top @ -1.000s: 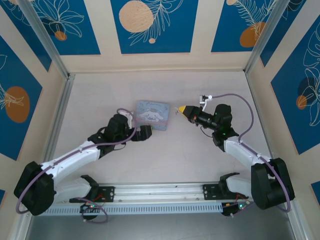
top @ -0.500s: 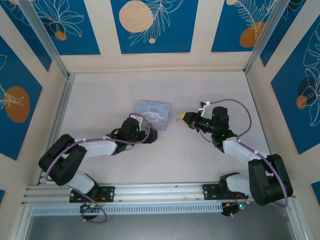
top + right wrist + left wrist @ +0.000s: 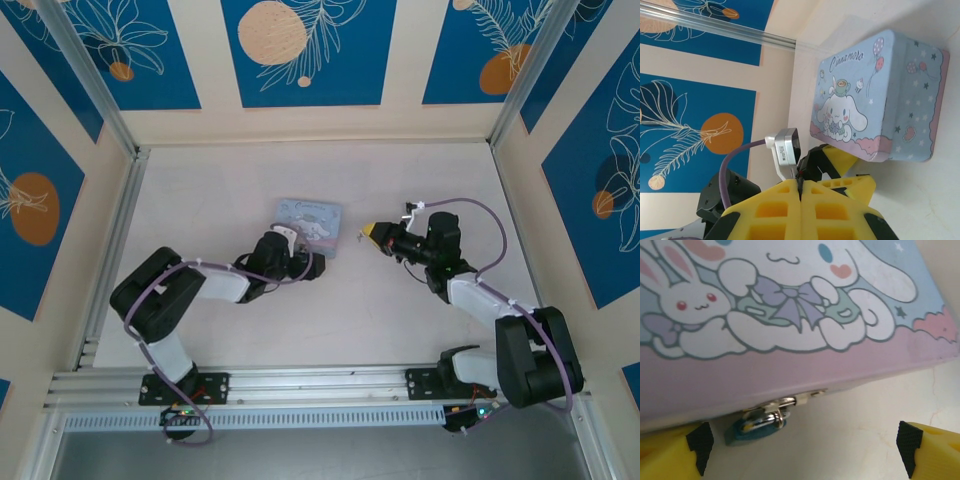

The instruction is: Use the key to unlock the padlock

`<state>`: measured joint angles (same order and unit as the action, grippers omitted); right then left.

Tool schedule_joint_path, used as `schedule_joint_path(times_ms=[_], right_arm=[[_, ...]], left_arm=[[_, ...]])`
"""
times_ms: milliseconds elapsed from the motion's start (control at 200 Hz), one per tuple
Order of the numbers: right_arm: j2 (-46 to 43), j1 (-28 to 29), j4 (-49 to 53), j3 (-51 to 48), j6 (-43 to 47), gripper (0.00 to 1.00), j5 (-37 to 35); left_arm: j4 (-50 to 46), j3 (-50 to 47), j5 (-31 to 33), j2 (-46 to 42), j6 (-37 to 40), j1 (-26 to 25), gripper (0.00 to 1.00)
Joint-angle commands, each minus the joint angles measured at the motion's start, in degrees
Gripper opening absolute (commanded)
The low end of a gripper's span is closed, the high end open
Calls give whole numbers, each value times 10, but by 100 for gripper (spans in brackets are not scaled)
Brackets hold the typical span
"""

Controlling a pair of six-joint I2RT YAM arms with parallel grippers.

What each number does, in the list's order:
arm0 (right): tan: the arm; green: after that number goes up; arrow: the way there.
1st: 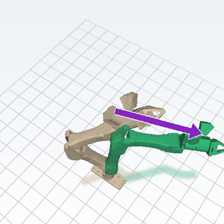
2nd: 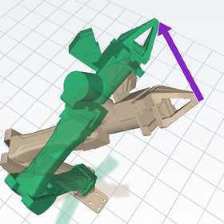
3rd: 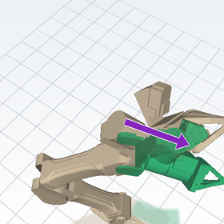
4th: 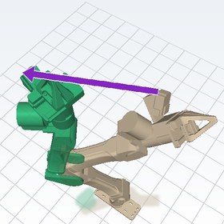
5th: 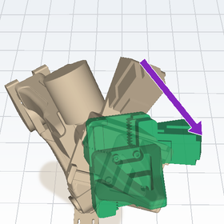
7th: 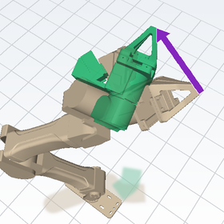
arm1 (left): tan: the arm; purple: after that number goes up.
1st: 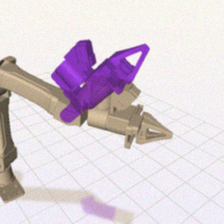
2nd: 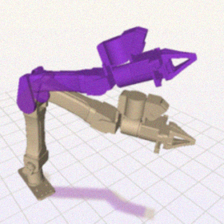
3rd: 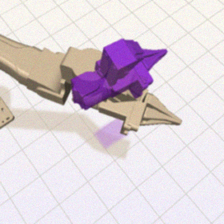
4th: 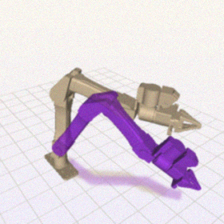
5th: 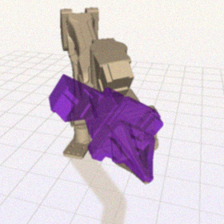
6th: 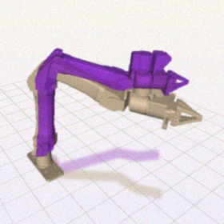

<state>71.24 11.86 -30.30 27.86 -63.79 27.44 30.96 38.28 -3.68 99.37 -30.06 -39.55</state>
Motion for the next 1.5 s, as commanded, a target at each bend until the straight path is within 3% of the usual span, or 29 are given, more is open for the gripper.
schedule_joint_path(times_ms=[0,255,615,910,1125,1495], right_arm=[[18,-4,-3,24,8,0,2],[102,-4,-9,104,10,0,5],[263,10,-98,182,-50,0,10],[314,39,-94,220,-54,0,0],[333,43,-93,224,-52,0,-7],[347,46,-94,221,-54,0,-11]], left_arm=[[33,28,-29,16,-6,-11,95],[68,28,-42,22,-49,-16,95],[94,24,-35,67,-63,-15,95],[118,36,-68,74,-74,-16,93],[177,26,-77,63,-128,-9,92],[277,11,-60,125,-218,-6,88]])
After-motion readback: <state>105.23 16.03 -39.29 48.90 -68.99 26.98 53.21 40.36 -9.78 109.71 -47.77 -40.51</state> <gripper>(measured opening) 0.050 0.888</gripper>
